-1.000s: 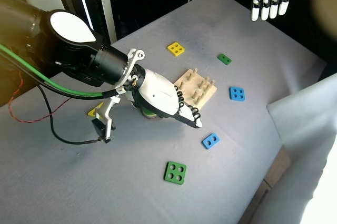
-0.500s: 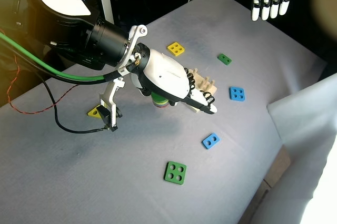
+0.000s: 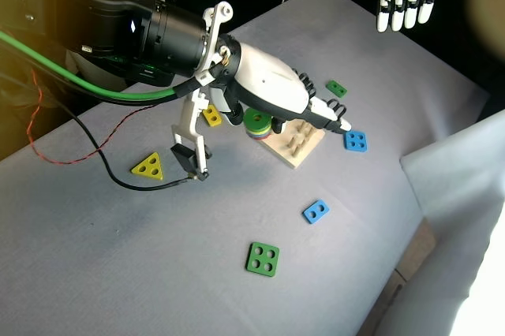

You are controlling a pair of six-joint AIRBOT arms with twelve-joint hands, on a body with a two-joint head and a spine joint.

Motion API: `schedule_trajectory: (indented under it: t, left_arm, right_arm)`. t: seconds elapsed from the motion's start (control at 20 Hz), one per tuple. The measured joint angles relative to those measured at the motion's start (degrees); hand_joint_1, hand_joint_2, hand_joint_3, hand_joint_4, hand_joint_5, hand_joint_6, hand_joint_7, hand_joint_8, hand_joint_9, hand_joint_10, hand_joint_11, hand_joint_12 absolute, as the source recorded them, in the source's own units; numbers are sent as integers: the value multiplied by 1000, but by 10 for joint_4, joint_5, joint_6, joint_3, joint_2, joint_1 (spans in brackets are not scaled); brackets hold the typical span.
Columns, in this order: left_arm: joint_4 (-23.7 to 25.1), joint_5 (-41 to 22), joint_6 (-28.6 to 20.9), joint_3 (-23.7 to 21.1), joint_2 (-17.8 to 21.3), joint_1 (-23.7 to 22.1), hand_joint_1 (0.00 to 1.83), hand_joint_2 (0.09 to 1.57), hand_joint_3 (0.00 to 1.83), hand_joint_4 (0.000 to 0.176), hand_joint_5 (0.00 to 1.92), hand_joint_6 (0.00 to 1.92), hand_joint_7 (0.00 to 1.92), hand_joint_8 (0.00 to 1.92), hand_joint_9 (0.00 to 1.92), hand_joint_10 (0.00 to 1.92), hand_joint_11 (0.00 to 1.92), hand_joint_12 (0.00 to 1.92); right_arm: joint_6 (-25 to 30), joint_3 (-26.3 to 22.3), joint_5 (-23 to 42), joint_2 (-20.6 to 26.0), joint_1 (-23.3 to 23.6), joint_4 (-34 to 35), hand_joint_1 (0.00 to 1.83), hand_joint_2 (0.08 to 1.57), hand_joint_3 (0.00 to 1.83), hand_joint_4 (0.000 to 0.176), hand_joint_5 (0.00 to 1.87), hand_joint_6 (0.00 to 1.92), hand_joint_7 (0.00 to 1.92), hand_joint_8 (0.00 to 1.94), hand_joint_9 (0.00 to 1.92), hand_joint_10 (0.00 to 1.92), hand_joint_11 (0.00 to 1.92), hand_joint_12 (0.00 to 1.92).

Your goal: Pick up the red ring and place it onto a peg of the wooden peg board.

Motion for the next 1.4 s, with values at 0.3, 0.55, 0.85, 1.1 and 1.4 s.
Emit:
schedule_trajectory:
  t: [0.3, 0.55, 0.85, 1.1, 1.4]
  left_arm:
    - [0, -1, 0, 1, 0, 0, 0, 1272, 1, 0, 397, 0, 396, 1, 332, 2, 0, 654]
    - [0, -2, 0, 3, 0, 0, 0, 1275, 1, 0, 412, 1, 386, 0, 304, 1, 0, 569]
    - [0, -3, 0, 5, 0, 0, 0, 1274, 0, 0, 400, 2, 404, 4, 331, 7, 0, 606]
    - [0, -3, 0, 7, 0, 0, 0, 1265, 0, 0, 389, 1, 356, 0, 278, 0, 0, 527]
    - [0, -3, 0, 7, 0, 0, 0, 1254, 0, 0, 387, 2, 373, 3, 304, 6, 0, 602]
  right_arm:
    - [-1, 19, 45, -16, 6, -7, 1094, 996, 1, 176, 1261, 506, 292, 1, 27, 2, 0, 0]
    - [-1, 47, 70, -51, 16, -26, 1090, 1005, 1, 176, 1232, 558, 265, 0, 15, 2, 0, 0]
    - [-1, 84, 74, -94, 10, -31, 1101, 990, 0, 176, 1282, 458, 281, 4, 13, 1, 0, 0]
    - [1, 85, 90, -109, 7, -41, 1084, 1011, 1, 176, 1210, 584, 190, 2, 0, 0, 0, 0]
    - [2, 87, 107, -114, -8, -85, 1088, 1001, 0, 176, 1238, 542, 225, 0, 17, 4, 0, 0]
